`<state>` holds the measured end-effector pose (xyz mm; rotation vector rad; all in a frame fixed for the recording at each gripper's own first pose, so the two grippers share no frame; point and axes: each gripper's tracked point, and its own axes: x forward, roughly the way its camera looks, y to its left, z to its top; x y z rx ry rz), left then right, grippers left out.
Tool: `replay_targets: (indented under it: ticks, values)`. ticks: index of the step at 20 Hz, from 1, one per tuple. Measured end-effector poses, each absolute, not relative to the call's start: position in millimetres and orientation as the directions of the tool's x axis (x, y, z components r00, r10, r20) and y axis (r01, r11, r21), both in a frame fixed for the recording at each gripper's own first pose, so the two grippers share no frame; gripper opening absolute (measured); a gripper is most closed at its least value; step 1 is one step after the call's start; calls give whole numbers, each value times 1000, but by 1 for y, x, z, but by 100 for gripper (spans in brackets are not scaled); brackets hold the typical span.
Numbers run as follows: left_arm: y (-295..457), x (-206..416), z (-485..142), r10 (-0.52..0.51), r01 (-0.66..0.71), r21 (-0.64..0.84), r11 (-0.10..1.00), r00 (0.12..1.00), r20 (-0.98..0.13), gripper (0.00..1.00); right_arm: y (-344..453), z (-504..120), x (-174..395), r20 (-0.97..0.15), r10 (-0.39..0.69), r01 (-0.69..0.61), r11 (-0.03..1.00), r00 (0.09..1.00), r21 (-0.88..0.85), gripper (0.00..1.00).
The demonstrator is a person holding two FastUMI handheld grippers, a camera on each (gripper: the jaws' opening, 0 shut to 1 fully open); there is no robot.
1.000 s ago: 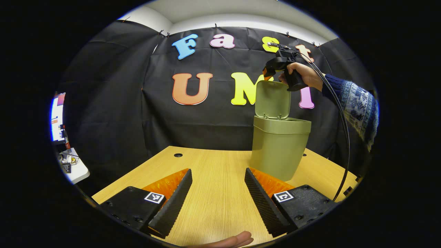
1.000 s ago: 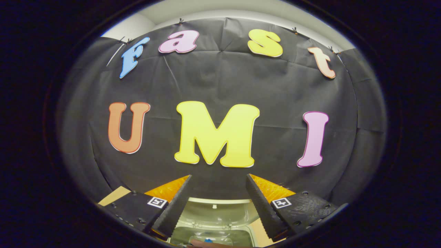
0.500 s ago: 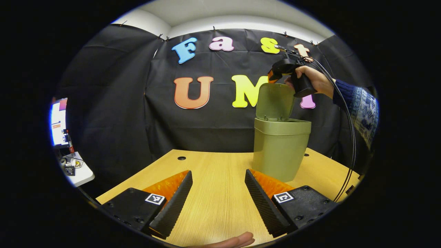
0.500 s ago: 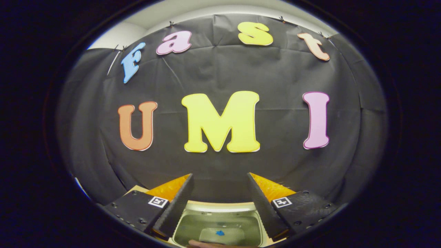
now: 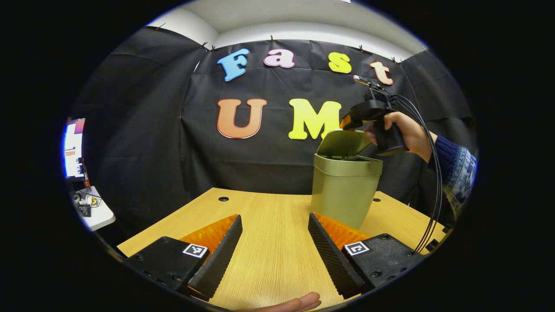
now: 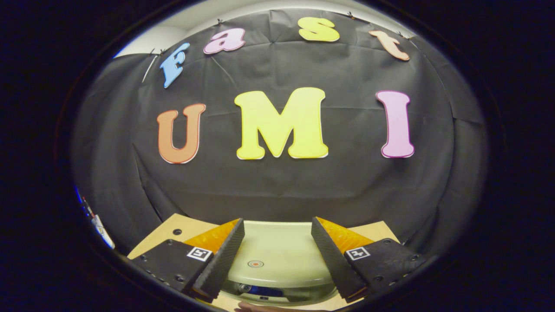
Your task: Press the lid of the desktop garbage bin to open it, pick up the crumpled paper on the desktop and throw it into the bin, then pick up the pop can on the desktop and drop it into the bin, and finally close the garbage bin lid.
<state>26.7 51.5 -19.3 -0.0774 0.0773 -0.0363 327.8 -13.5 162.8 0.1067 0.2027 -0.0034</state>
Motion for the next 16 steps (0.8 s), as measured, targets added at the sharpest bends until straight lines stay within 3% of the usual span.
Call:
replay_targets:
  ticks: [8, 16]
  values:
    - [52, 25, -23, -7, 2, -59, 998, 996, -94, 99, -13, 118, 297, -280, 24, 8, 994, 960, 111, 96]
    - [41, 17, -13, -51, 48, -44, 998, 996, -68, 98, -3, 104, 276, -312, 12, 13, 997, 950, 79, 96]
